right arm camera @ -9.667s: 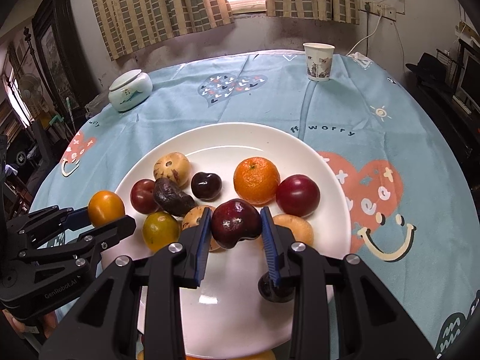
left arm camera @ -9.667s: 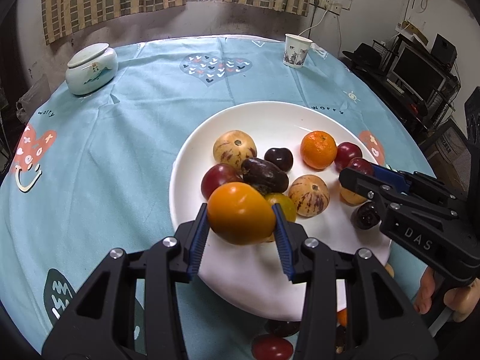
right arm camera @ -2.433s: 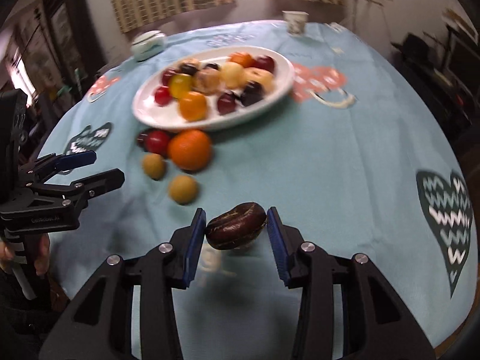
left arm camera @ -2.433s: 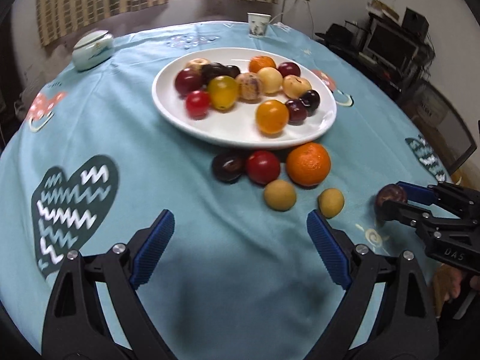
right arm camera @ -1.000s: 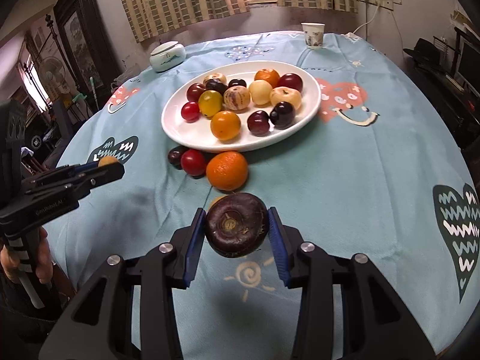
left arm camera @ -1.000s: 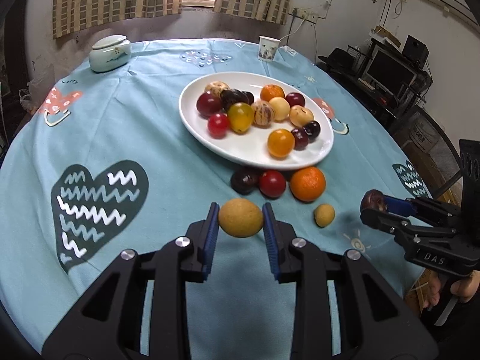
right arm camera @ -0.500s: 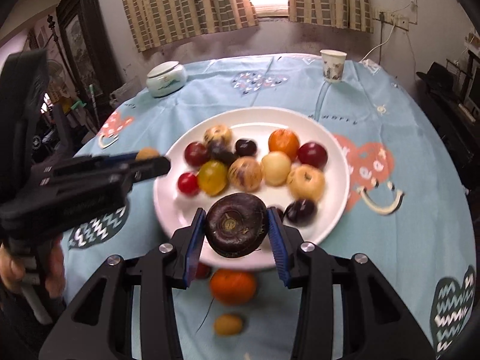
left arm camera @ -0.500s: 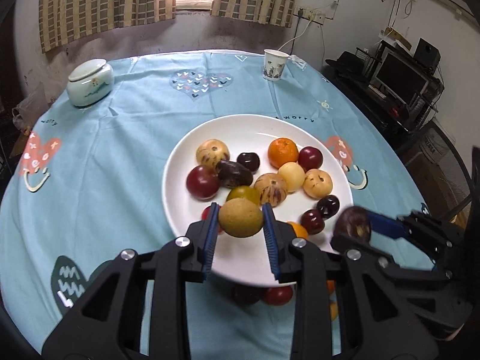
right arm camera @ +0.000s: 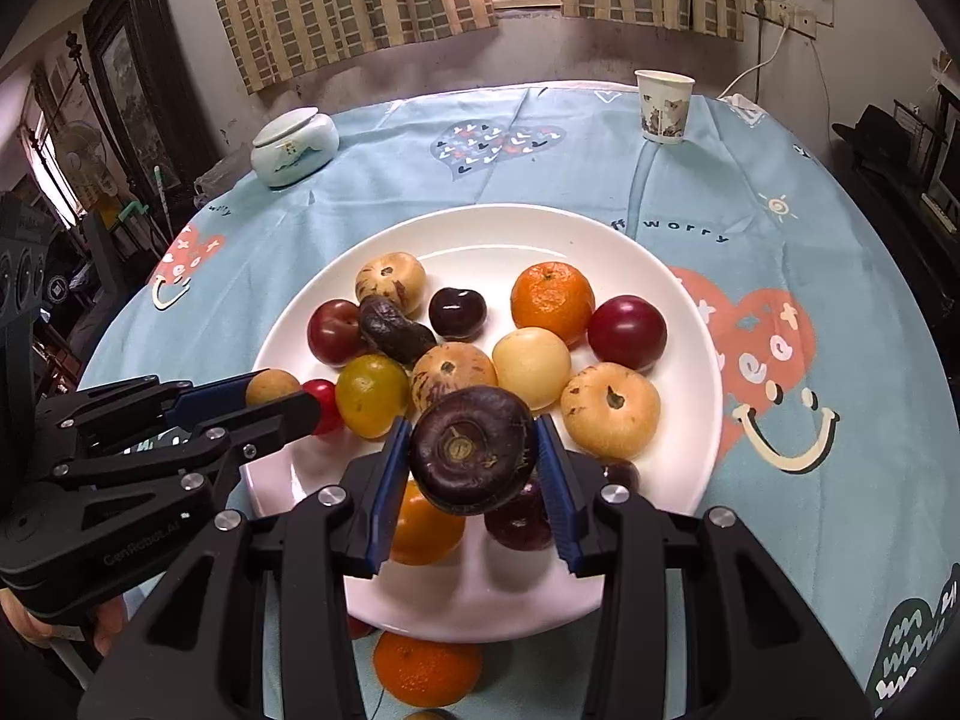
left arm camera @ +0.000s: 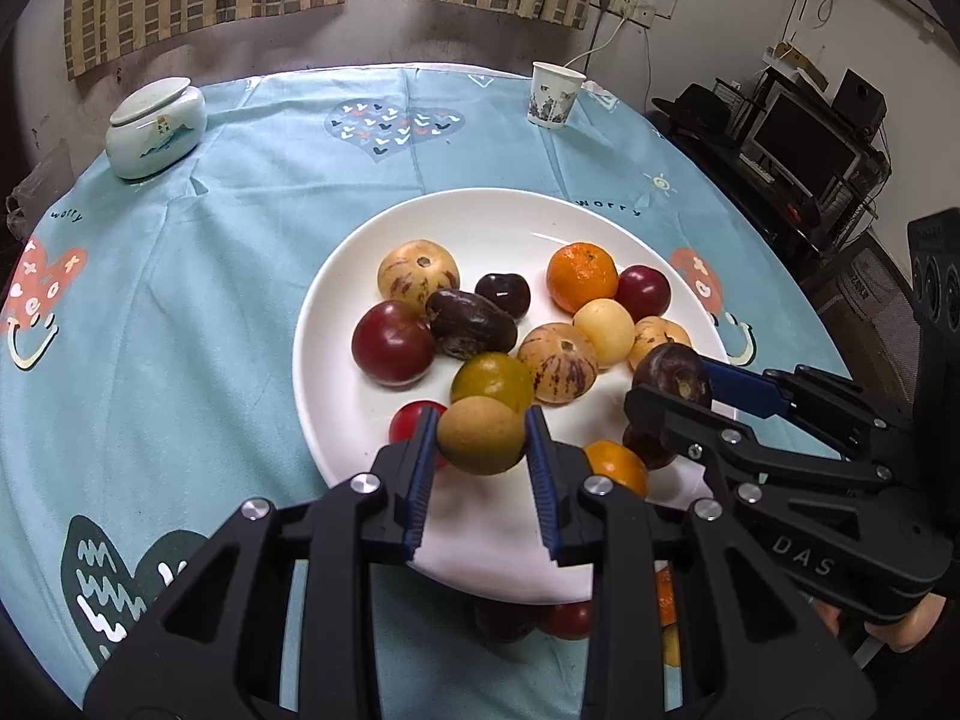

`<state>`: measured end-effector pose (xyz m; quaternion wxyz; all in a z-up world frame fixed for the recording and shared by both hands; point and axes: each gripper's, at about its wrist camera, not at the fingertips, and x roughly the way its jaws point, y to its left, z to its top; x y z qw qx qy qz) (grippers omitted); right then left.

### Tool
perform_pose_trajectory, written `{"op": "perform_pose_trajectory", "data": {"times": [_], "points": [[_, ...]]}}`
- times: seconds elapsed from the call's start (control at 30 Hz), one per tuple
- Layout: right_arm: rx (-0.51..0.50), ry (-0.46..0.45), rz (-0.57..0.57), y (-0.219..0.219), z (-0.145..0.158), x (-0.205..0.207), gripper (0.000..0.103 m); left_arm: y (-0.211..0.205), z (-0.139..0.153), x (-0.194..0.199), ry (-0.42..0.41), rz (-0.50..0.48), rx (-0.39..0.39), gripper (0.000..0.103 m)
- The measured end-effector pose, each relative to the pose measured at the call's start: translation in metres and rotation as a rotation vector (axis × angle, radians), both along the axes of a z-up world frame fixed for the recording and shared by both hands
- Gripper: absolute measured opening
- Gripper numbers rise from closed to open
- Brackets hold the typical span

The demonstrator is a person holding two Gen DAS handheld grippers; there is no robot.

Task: Organize fruits
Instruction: 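Carry the plum and small pear onto the plate and open both tools, then move both open tools back toward the remaining fruits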

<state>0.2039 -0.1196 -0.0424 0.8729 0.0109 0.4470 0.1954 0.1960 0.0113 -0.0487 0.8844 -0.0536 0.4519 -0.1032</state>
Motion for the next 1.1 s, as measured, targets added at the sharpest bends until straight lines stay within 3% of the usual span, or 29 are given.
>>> {"op": "perform_pose_trajectory", "data": {"times": [0.1,0.17,0.23,0.5,0.53,0.57,0.7,0.77,0.9,1.1], "points": [[-0.005,0.007,-0.011,-0.002,-0.002,0.004,0.045,-0.002,-0.001,0.0,-0.005,-0.004,0.002,0.031],[-0.015,-0.005,-0.023,-0.002,-0.001,0.004,0.056,-0.001,0.001,-0.001,-0.021,0.001,0.006,0.044],[-0.027,-0.029,-0.049,-0.005,0.001,0.002,0.062,0.001,0.004,-0.002,-0.042,0.016,0.011,0.05],[-0.045,-0.03,-0.055,-0.01,0.012,-0.02,0.064,0.006,0.011,-0.01,-0.065,0.013,-0.019,0.054],[-0.048,-0.031,-0.056,-0.011,0.013,-0.025,0.065,0.007,0.013,-0.012,-0.071,0.012,-0.019,0.061],[-0.049,-0.032,-0.055,-0.011,0.014,-0.029,0.068,0.008,0.015,-0.015,-0.081,0.014,-0.016,0.07],[-0.092,-0.093,-0.083,-0.014,0.024,-0.059,0.097,0.014,0.023,-0.028,-0.121,0.036,-0.026,0.089],[-0.128,-0.132,-0.093,-0.015,0.027,-0.076,0.099,0.021,0.023,-0.034,-0.114,0.037,-0.073,0.091],[-0.136,-0.109,-0.106,-0.024,0.022,-0.109,0.101,0.034,0.016,-0.047,-0.085,0.062,-0.125,0.091],[-0.132,0.009,-0.072,-0.026,-0.016,-0.148,0.101,0.052,0.003,-0.102,-0.094,0.14,-0.082,0.096]]}}
